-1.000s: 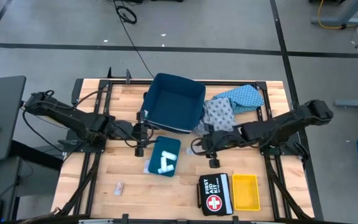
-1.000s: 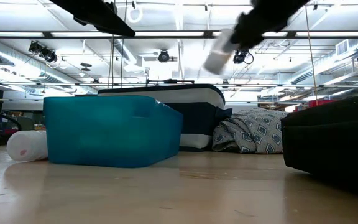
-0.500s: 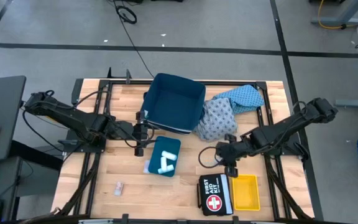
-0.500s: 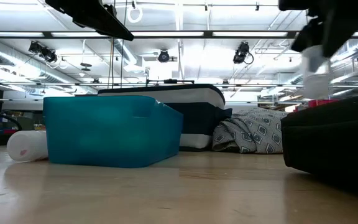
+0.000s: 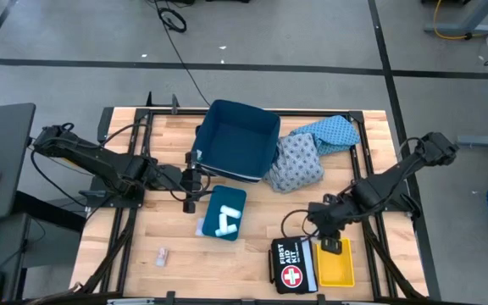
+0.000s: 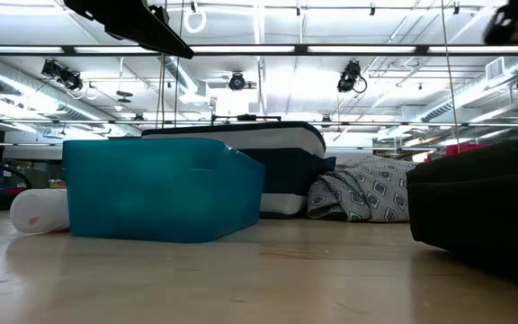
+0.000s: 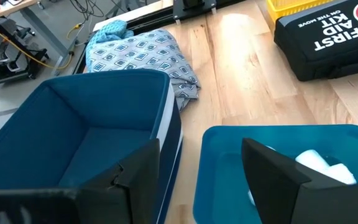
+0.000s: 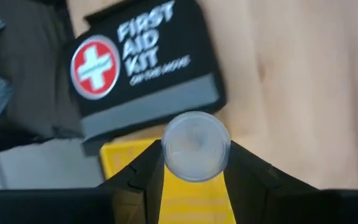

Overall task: Pick & place medical supplies in basket/bin
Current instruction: Put the top transparent bottle in the yellow bin

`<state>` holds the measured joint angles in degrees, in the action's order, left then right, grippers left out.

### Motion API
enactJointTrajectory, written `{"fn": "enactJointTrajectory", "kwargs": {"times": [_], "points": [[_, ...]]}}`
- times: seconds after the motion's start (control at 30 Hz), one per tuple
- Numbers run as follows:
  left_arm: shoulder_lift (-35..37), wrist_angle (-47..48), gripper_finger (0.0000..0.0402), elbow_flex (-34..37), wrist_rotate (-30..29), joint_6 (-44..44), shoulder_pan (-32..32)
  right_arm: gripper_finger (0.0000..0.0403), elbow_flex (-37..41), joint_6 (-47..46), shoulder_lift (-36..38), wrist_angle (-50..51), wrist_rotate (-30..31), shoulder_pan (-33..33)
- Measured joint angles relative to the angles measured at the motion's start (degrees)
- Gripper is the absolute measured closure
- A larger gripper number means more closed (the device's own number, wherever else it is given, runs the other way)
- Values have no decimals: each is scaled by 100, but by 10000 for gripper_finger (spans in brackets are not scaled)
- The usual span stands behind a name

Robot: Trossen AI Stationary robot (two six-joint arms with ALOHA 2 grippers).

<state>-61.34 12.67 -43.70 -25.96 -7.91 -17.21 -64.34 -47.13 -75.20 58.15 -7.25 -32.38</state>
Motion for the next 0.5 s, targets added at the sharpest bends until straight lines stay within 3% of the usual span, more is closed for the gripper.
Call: {"fn": "enactJointTrajectory", "kwargs": {"times": [0.3,0.5], "points": [[0,0,189,0,11,59,0,264,0,-762,-109,71,-397,-459],[0,-2,189,0,13,99,0,264,2,-806,-583,136,-686,-586]]}}
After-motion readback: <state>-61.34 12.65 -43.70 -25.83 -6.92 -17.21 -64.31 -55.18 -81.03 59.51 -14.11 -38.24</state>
